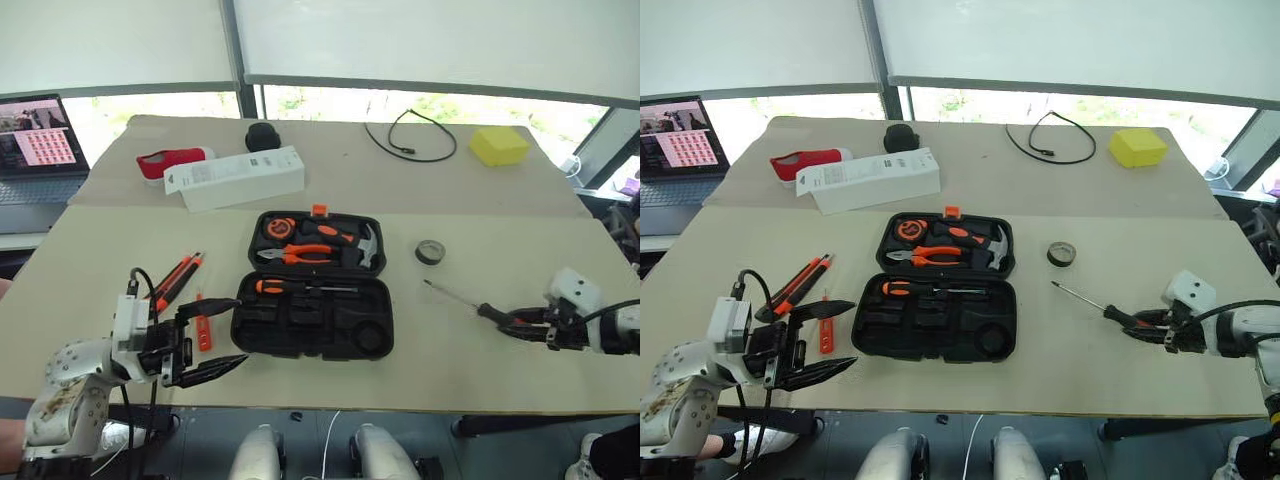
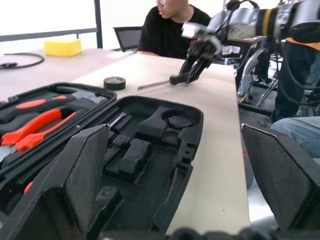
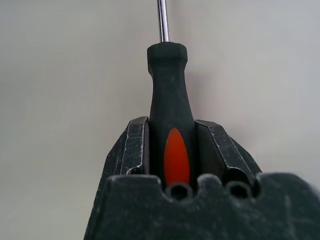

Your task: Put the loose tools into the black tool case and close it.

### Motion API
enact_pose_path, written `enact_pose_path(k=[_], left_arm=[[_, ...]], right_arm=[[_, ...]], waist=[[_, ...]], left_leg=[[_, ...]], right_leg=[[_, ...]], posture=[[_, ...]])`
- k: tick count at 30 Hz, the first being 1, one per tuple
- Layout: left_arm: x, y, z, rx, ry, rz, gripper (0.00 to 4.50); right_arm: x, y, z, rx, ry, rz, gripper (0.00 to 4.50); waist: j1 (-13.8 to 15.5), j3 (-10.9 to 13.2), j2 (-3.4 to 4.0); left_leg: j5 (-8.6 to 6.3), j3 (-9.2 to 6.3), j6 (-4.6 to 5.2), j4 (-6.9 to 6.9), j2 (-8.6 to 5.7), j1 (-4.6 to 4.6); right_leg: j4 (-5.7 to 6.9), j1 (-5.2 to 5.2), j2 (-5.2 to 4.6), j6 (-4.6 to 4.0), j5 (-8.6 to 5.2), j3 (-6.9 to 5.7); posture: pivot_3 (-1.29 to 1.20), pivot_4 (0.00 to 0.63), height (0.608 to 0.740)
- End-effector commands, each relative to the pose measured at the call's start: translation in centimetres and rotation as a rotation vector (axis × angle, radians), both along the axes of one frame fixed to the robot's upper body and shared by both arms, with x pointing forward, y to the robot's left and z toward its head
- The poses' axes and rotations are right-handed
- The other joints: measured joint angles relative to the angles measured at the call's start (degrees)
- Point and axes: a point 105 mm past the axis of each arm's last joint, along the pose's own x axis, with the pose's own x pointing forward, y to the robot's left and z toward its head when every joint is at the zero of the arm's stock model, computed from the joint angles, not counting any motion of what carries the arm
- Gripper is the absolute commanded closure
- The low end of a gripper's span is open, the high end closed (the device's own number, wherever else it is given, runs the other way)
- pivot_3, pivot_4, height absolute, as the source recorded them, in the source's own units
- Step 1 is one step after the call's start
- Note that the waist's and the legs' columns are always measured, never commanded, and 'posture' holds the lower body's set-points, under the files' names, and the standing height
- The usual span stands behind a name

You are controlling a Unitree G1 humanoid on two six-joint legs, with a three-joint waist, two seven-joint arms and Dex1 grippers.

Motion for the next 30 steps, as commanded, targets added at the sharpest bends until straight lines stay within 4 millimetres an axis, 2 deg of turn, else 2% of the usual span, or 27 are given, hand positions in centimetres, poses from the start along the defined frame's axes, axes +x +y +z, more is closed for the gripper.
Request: enact_pose_path(k=[1, 3, 5, 7, 9, 13, 19, 28, 30], left_arm=[[-0.1, 1.2, 0.9, 0.007, -0.059, 0.097, 0.00], [-0.4, 1.6, 0.7, 0.012, -0.051, 0.128, 0.00], [-0.7, 2.1, 0.4, 0.016, -0.042, 0.163, 0.00], [-1.1, 2.5, 0.3, 0.024, -0.035, 0.192, 0.00], [-1.3, 2.9, 0.2, 0.035, -0.032, 0.212, 0.00], [-2.0, 3.5, -0.1, 0.057, -0.017, 0.247, 0.00], [-2.0, 3.6, -0.2, 0.062, -0.022, 0.267, 0.00], [-1.8, 3.4, -0.3, 0.067, -0.025, 0.263, 0.00], [-1.7, 3.5, -0.3, 0.069, -0.025, 0.266, 0.00]], right_arm=[[0.7, 9.0, 4.8, 0.108, -0.090, 0.213, 3.47], [0.8, 12.4, 5.1, 0.122, -0.071, 0.251, 3.47], [1.5, 15.2, 4.1, 0.060, -0.045, 0.248, 3.47], [1.9, 17.2, 3.4, 0.002, -0.028, 0.268, 3.47], [2.1, 18.4, 2.9, -0.023, -0.010, 0.287, 3.47], [2.8, 18.9, 1.3, -0.164, -0.013, 0.306, 3.47], [3.1, 18.5, 0.3, -0.263, -0.021, 0.324, 3.47], [3.3, 19.5, -0.1, -0.236, -0.034, 0.337, 3.47], [3.4, 19.8, 0.6, -0.204, -0.064, 0.368, 2.47]], waist=[[-0.73, 0.01, 0.00], [-0.66, 0.03, -0.11], [-0.35, 0.05, -0.16], [-0.01, 0.07, -0.22], [0.97, 0.08, -0.25], [1.76, 0.07, -0.26], [1.58, 0.07, -0.27], [1.21, 0.05, -0.30], [1.20, 0.05, -0.30]], left_leg=[[0.00, -0.06, 0.00, -0.05, 0.06, 0.07], [0.01, -0.20, -0.01, -0.09, 0.05, 0.10], [0.00, -0.19, -0.02, -0.09, 0.08, 0.06], [0.00, -0.10, -0.03, -0.09, 0.05, -0.04], [0.01, -0.08, -0.03, -0.07, -0.06, -0.33], [0.02, -0.02, -0.03, 0.12, -0.12, -1.06], [0.01, -0.01, -0.03, 0.11, -0.08, -1.03], [0.01, -0.02, -0.03, 0.11, -0.04, -0.96], [0.02, -0.02, -0.03, 0.11, -0.03, -0.95]], right_leg=[[0.03, 0.00, 0.04, -0.05, 0.02, 0.01], [0.07, 0.03, 0.11, -0.13, 0.00, -0.10], [0.08, 0.00, 0.10, -0.20, -0.04, -0.18], [0.06, -0.14, -0.05, -0.22, -0.03, -0.20], [0.05, -0.44, -0.15, -0.19, -0.03, -0.23], [0.12, -1.10, -0.22, -0.07, 0.08, -0.23], [0.13, -1.08, -0.15, -0.10, 0.09, -0.26], [0.20, -1.05, -0.08, -0.12, 0.09, -0.26], [0.25, -1.06, -0.07, -0.13, 0.09, -0.26]], posture=[[0.00, 0.150, 0.740], [0.00, 0.150, 0.740], [0.00, 0.150, 0.740], [0.00, 0.150, 0.740], [0.00, 0.150, 0.740], [0.00, 0.150, 0.740], [0.00, 0.150, 0.740], [0.00, 0.150, 0.740], [0.00, 0.150, 0.740]])
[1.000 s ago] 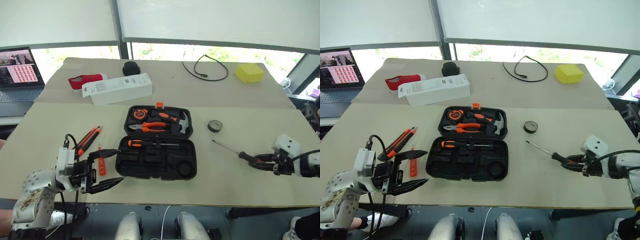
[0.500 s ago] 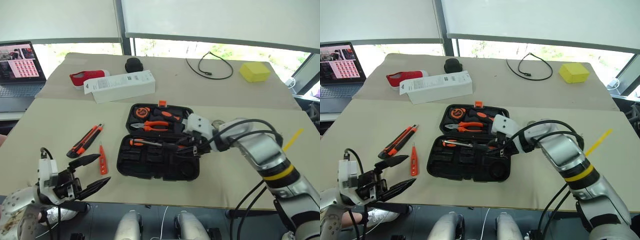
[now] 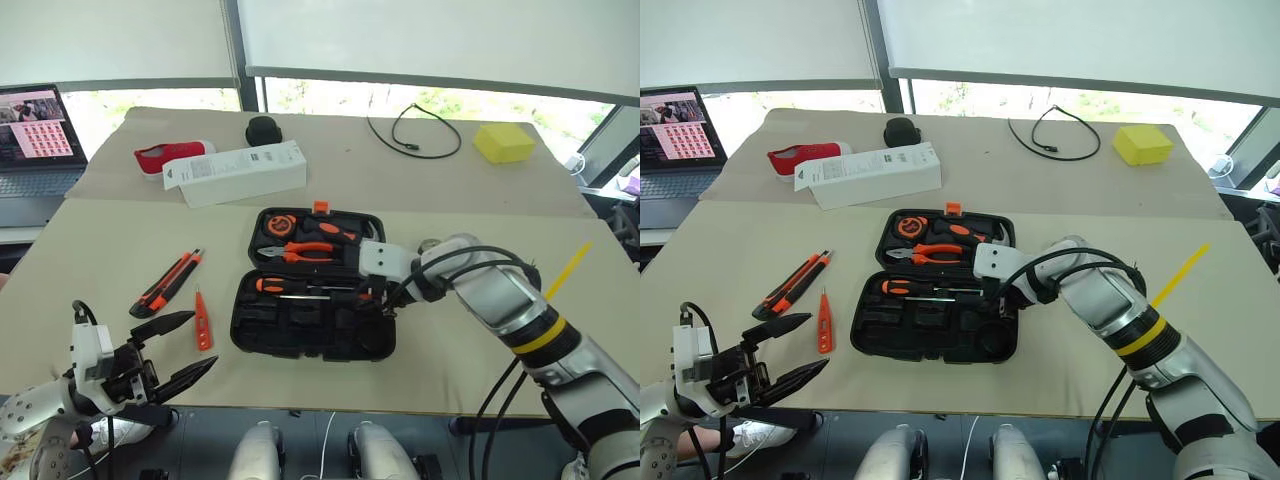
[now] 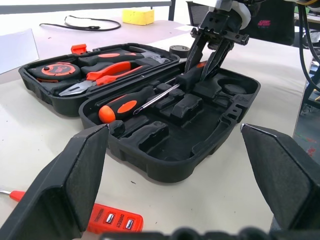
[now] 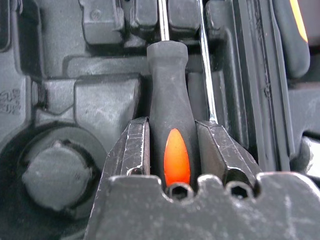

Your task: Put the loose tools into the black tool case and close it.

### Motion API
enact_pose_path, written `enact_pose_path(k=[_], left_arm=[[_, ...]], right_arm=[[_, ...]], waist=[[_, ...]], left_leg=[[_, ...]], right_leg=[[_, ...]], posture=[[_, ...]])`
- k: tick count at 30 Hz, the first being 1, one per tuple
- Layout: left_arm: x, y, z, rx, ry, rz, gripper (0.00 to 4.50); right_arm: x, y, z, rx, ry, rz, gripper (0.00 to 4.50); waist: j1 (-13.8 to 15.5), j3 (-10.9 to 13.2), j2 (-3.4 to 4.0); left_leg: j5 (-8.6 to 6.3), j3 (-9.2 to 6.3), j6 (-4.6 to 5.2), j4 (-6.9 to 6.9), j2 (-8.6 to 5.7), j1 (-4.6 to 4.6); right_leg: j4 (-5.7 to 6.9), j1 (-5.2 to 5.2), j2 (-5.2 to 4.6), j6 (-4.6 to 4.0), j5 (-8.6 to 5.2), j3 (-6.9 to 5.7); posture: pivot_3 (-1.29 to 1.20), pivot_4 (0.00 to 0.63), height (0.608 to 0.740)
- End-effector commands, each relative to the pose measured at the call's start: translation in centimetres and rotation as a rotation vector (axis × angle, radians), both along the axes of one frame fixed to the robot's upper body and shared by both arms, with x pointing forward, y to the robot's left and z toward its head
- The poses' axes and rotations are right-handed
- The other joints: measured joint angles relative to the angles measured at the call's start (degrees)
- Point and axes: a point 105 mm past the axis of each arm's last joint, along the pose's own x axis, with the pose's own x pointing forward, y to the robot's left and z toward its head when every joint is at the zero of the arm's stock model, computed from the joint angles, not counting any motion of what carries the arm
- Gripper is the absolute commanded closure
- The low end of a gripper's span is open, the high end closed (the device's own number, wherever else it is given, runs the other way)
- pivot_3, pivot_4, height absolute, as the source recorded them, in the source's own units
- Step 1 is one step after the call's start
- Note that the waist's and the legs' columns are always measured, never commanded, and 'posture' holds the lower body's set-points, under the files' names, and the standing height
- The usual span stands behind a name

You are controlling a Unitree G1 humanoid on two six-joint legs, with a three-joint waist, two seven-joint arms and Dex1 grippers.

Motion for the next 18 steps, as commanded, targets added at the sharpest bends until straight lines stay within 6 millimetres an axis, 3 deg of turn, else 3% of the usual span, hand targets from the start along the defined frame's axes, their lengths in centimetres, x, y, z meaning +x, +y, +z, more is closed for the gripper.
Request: enact_pose_path(k=[1, 3, 7, 10, 16, 18], left_arm=[[0.1, 0.0, 0.8, 0.025, -0.047, -0.006, 0.00], [0.1, 0.1, 0.8, 0.026, -0.047, -0.003, 0.00], [0.1, 0.1, 0.8, 0.025, -0.049, 0.006, 0.00], [0.1, 0.1, 0.8, 0.021, -0.050, 0.013, 0.00], [0.2, -0.1, 0.6, 0.015, -0.053, 0.025, 0.00], [0.2, -0.1, 0.5, 0.016, -0.052, 0.027, 0.00]], right_arm=[[0.2, 0.6, 1.7, 0.073, -0.053, 0.055, 2.21], [-0.2, 0.8, 3.0, 0.137, -0.054, 0.111, 1.57], [-0.7, 0.3, 5.1, 0.224, -0.036, 0.175, 1.57], [-0.4, 0.2, 4.8, 0.267, -0.052, 0.170, 2.26], [0.3, 1.6, 2.0, 0.352, -0.076, 0.164, 4.30], [0.4, 1.7, 1.4, 0.351, -0.081, 0.160, 4.44]], waist=[[-0.01, 0.00, 0.00], [-0.01, 0.00, 0.00], [-0.04, 0.01, -0.01], [-0.03, 0.01, -0.02], [-0.08, -0.04, -0.11], [-0.06, -0.04, -0.11]], left_leg=[[0.00, 0.00, 0.00, 0.00, 0.00, 0.00], [0.00, 0.01, 0.00, 0.00, 0.00, 0.00], [0.00, 0.00, 0.00, 0.00, 0.02, 0.00], [0.00, 0.00, 0.00, 0.00, 0.01, 0.01], [0.00, 0.01, 0.00, -0.01, 0.02, 0.06], [0.00, 0.02, -0.01, 0.00, 0.01, 0.04]], right_leg=[[0.01, 0.00, 0.00, -0.01, 0.00, 0.00], [0.01, 0.00, 0.00, -0.01, -0.01, 0.00], [0.02, 0.00, 0.02, -0.01, -0.01, 0.00], [0.01, 0.03, 0.02, -0.01, -0.01, 0.00], [0.05, 0.06, 0.04, -0.03, -0.02, 0.00], [0.08, 0.03, 0.04, -0.02, -0.01, 0.02]], posture=[[0.00, 0.150, 0.740], [0.00, 0.150, 0.740], [0.00, 0.150, 0.740], [0.00, 0.150, 0.740], [0.00, 0.150, 0.740], [0.00, 0.150, 0.740]])
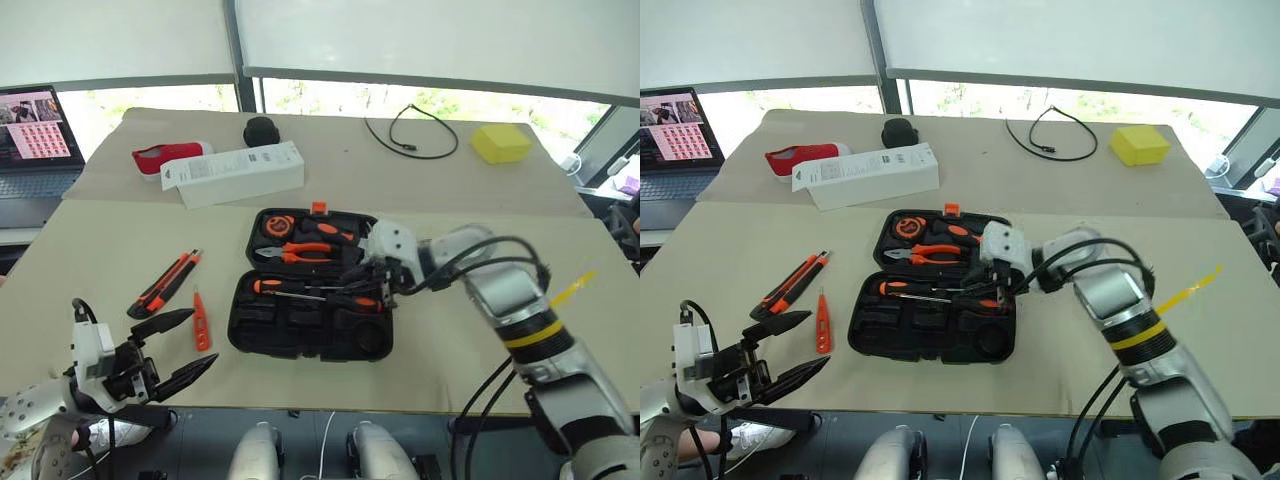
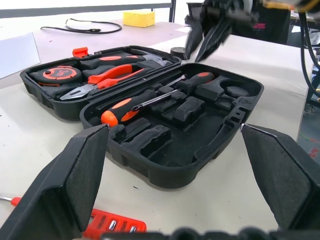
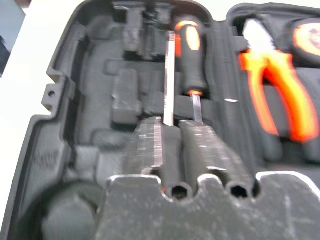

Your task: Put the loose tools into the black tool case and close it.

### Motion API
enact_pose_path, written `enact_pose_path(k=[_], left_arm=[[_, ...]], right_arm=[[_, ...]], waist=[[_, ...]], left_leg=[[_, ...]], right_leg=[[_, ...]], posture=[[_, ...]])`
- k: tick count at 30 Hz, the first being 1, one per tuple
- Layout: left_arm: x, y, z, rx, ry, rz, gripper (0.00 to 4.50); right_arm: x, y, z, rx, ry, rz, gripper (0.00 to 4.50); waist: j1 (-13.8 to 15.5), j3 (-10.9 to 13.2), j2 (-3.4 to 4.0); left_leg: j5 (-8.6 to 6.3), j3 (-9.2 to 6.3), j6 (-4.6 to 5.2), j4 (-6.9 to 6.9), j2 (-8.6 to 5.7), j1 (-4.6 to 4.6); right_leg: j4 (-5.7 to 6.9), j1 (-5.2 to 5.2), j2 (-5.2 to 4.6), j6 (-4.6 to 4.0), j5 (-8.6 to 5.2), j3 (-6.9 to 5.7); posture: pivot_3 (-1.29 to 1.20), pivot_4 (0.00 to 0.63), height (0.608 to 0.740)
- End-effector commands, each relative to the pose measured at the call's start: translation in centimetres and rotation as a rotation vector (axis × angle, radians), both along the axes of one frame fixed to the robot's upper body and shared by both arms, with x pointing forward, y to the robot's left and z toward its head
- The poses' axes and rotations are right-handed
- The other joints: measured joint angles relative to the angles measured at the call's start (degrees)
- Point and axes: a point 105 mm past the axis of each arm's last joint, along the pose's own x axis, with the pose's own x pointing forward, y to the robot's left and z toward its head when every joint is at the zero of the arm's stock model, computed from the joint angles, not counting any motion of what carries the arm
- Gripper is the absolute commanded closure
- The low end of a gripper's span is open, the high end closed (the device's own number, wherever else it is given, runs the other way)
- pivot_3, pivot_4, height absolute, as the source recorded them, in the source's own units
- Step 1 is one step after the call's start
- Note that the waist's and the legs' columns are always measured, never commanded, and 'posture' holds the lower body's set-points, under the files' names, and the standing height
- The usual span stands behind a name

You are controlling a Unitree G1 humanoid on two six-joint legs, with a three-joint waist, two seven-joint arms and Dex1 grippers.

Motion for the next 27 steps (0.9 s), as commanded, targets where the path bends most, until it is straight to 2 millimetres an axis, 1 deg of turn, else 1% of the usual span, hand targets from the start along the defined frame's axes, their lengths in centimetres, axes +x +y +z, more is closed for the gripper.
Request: enact_pose_path(k=[1, 5, 14, 16, 18, 20, 22, 24, 25, 26, 27], left_arm=[[-0.1, -0.1, 0.5, 0.022, -0.040, 0.002, 0.00], [-0.1, -0.1, 0.4, 0.023, -0.034, 0.009, 0.00], [-0.4, -0.1, 0.2, 0.027, -0.017, 0.023, 0.00], [-0.4, 0.0, 0.1, 0.029, -0.013, 0.036, 0.00], [-0.3, 0.4, 0.0, 0.035, -0.010, 0.070, 0.00], [-0.3, 1.1, 0.2, 0.022, -0.010, 0.125, 0.00], [-0.5, 2.5, 0.4, 0.010, -0.009, 0.220, 0.00], [-0.8, 4.0, 0.3, 0.017, -0.006, 0.321, 0.00], [-1.3, 4.9, 0.2, 0.023, -0.003, 0.369, 0.00], [-2.0, 5.7, 0.1, 0.036, -0.002, 0.412, 0.00], [-2.6, 6.3, 0.1, 0.043, 0.003, 0.444, 0.00]], right_arm=[[0.8, 0.0, 0.4, 0.015, -0.076, -0.008, 4.44], [0.7, 0.3, -1.3, -0.007, -0.054, -0.002, 4.44], [0.6, 1.1, -3.0, -0.066, -0.014, 0.002, 4.44], [0.4, 1.4, -2.7, -0.059, -0.007, 0.010, 4.44], [0.8, 1.4, -1.8, -0.033, -0.030, -0.010, 4.44], [1.0, 1.2, 0.2, 0.059, -0.074, -0.025, 4.44], [0.5, -0.1, 2.0, 0.145, -0.099, -0.016, 3.91], [-0.4, -1.4, 3.1, 0.198, -0.122, -0.007, 3.24], [-0.7, -2.4, 3.7, 0.255, -0.143, -0.026, 2.99], [-1.0, -3.5, 4.4, 0.322, -0.162, -0.060, 2.61], [-1.3, -4.5, 4.7, 0.359, -0.171, -0.088, 2.26]], waist=[[0.01, 0.00, 0.00], [0.01, 0.00, 0.00], [-0.26, -0.03, -0.03], [-0.27, -0.04, -0.04], [-0.26, -0.04, -0.04], [-0.24, -0.04, -0.04], [-0.17, -0.03, -0.05], [0.06, -0.02, -0.06], [0.12, -0.02, -0.06], [0.16, -0.02, -0.08], [0.17, -0.02, -0.13]], left_leg=[[0.00, 0.00, 0.00, 0.00, 0.00, 0.00], [0.00, 0.00, -0.01, 0.01, 0.00, 0.05], [0.01, 0.02, -0.01, -0.01, 0.04, 0.33], [0.01, 0.03, -0.01, -0.01, 0.04, 0.37], [0.01, 0.03, -0.01, -0.01, 0.05, 0.39], [0.01, 0.03, -0.01, -0.02, 0.06, 0.39], [0.01, 0.04, -0.02, -0.02, 0.05, 0.35], [0.00, 0.03, -0.02, -0.03, 0.05, 0.29], [0.00, 0.03, -0.02, -0.05, 0.04, 0.28], [0.00, 0.02, -0.02, -0.07, 0.03, 0.27], [-0.01, 0.03, -0.02, -0.08, 0.03, 0.27]], right_leg=[[0.00, 0.00, 0.00, 0.00, 0.00, 0.00], [0.01, 0.05, 0.00, 0.00, 0.00, -0.01], [0.08, 0.21, 0.03, -0.07, 0.00, 0.00], [0.09, 0.24, 0.03, -0.08, -0.01, 0.00], [0.11, 0.24, 0.03, -0.10, -0.01, 0.00], [0.11, 0.23, 0.03, -0.11, -0.01, 0.00], [0.11, 0.19, 0.02, -0.11, -0.01, 0.00], [0.08, 0.16, 0.00, -0.11, -0.01, 0.00], [0.05, 0.16, -0.01, -0.10, -0.02, 0.00], [0.02, 0.17, -0.03, -0.10, -0.02, 0.00], [-0.01, 0.19, -0.04, -0.09, -0.02, 0.00]], posture=[[0.00, 0.150, 0.740], [0.00, 0.150, 0.740], [0.00, 0.150, 0.740], [0.00, 0.150, 0.740], [0.00, 0.150, 0.740], [0.00, 0.150, 0.740], [0.00, 0.150, 0.740], [0.00, 0.150, 0.740], [0.00, 0.150, 0.740], [0.00, 0.150, 0.740], [0.00, 0.150, 0.740]])
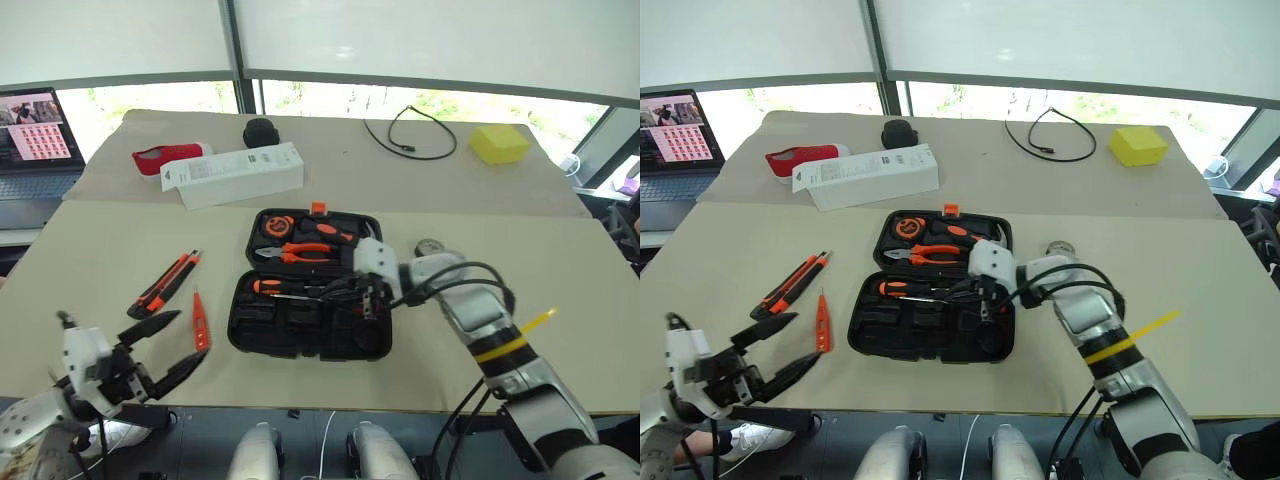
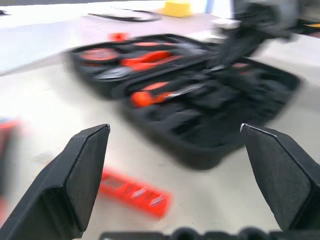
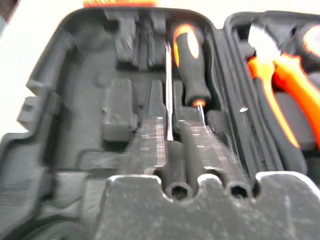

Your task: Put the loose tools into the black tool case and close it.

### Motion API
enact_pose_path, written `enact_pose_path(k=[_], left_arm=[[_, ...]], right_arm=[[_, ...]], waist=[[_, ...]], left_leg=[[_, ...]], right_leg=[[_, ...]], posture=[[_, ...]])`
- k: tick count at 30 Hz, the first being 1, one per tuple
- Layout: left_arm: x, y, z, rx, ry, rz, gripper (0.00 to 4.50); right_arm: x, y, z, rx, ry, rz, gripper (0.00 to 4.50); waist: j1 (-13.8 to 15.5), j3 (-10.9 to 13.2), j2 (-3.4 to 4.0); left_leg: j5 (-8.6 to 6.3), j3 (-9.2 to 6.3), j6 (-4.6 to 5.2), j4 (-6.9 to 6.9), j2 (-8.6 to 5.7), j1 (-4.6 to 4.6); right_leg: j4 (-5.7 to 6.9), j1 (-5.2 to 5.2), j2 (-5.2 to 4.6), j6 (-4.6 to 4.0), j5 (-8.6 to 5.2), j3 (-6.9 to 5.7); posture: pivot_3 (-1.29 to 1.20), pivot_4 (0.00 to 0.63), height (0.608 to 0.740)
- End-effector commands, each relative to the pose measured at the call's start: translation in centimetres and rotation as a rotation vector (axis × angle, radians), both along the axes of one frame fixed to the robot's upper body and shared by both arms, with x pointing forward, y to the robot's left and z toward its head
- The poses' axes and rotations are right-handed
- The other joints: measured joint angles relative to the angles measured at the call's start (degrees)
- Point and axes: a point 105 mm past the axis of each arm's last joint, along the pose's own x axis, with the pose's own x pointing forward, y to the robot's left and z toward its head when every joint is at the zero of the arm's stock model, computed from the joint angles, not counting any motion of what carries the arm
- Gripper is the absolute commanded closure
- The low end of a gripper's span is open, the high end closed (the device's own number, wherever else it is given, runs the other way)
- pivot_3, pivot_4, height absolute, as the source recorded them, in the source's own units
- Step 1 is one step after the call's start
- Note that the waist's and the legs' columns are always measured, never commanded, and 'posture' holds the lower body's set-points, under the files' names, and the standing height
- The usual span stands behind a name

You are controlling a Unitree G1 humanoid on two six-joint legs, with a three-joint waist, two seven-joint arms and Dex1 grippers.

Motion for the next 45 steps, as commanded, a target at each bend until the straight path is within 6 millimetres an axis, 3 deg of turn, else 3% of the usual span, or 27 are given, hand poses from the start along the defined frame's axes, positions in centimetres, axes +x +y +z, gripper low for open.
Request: enact_pose_path(k=[1, 6, 9, 12, 20, 22, 24, 29, 34, 45], left_arm=[[-1.9, 2.8, 0.9, 0.044, -0.042, 0.158, 0.00], [-4.9, 7.9, 0.1, 0.082, 0.023, 0.436, 0.00], [-5.8, 9.7, -0.6, 0.073, 0.103, 0.544, 0.00], [-5.7, 9.7, -0.7, 0.044, 0.157, 0.538, 0.00], [-2.1, 7.5, 1.5, 0.010, 0.230, 0.491, 0.00], [-1.0, 6.4, 2.2, 0.003, 0.248, 0.466, 0.00], [0.2, 4.0, 2.4, -0.002, 0.325, 0.393, 0.00], [2.0, 0.8, 1.5, 0.023, 0.482, 0.410, 0.00], [4.3, -1.6, 0.8, 0.021, 0.495, 0.516, 0.00], [6.8, -5.1, -2.5, -0.037, 0.586, 0.613, 0.00]], right_arm=[[-1.6, -3.5, 3.0, 0.168, -0.112, -0.050, 1.85], [-4.4, -7.8, 1.7, 0.223, -0.123, -0.097, 0.16], [-5.2, -10.0, 0.8, 0.230, -0.163, -0.172, 0.02], [-5.5, -10.3, 0.9, 0.283, -0.146, -0.203, 0.02], [-5.7, -10.4, 1.1, 0.286, -0.183, -0.196, 0.02], [-5.6, -10.1, 1.5, 0.287, -0.190, -0.184, 0.02], [-5.5, -9.5, 2.2, 0.287, -0.207, -0.149, 0.02], [-5.3, -8.3, 3.6, 0.287, -0.228, -0.075, 0.02], [-5.8, -7.1, 3.6, 0.263, -0.198, 0.012, 0.02], [-5.9, -6.2, 3.5, 0.278, -0.177, 0.026, 0.02]], waist=[[-0.05, 0.01, -0.08], [-0.09, 0.05, -0.23], [-0.38, 0.06, -0.23], [-0.38, 0.07, -0.28], [-0.06, 0.08, -0.37], [-0.12, 0.08, -0.36], [-0.14, 0.08, -0.37], [-0.19, 0.17, -0.24], [-0.10, 0.22, -0.33], [-0.01, 0.23, -0.40]], left_leg=[[-0.01, 0.00, -0.01, -0.02, 0.00, 0.00], [-0.01, -0.02, -0.02, -0.03, 0.00, 0.06], [-0.01, 0.01, -0.02, -0.02, 0.01, 0.11], [-0.01, 0.01, -0.02, -0.02, 0.01, 0.22], [0.00, -0.01, -0.04, -0.01, 0.01, 0.27], [0.00, 0.00, -0.04, -0.01, 0.01, 0.30], [0.00, -0.02, -0.04, -0.02, 0.02, 0.34], [0.00, -0.05, -0.04, -0.04, 0.01, 0.57], [0.00, -0.20, -0.05, -0.16, -0.03, 0.75], [0.01, -0.28, -0.06, -0.16, -0.14, 0.81]], right_leg=[[-0.04, 0.01, 0.00, 0.00, 0.00, 0.00], [-0.06, 0.07, 0.03, -0.02, -0.03, -0.01], [-0.05, 0.05, 0.03, -0.09, -0.09, 0.02], [-0.02, 0.11, 0.03, -0.08, -0.10, 0.02], [0.03, 0.13, 0.02, -0.12, -0.12, 0.02], [0.03, 0.18, 0.02, -0.12, -0.11, 0.03], [0.05, 0.22, 0.03, -0.12, -0.11, 0.03], [0.07, 0.43, 0.03, -0.12, -0.11, 0.05], [0.04, 0.69, 0.04, -0.12, -0.11, 0.03], [0.01, 0.84, 0.03, -0.09, -0.08, 0.02]], posture=[[0.00, 0.150, 0.740], [0.00, 0.150, 0.740], [0.00, 0.150, 0.740], [0.00, 0.150, 0.740], [0.00, 0.150, 0.740], [0.00, 0.150, 0.740], [0.00, 0.150, 0.740], [0.00, 0.150, 0.740], [0.00, 0.150, 0.740], [0.00, 0.150, 0.740]])
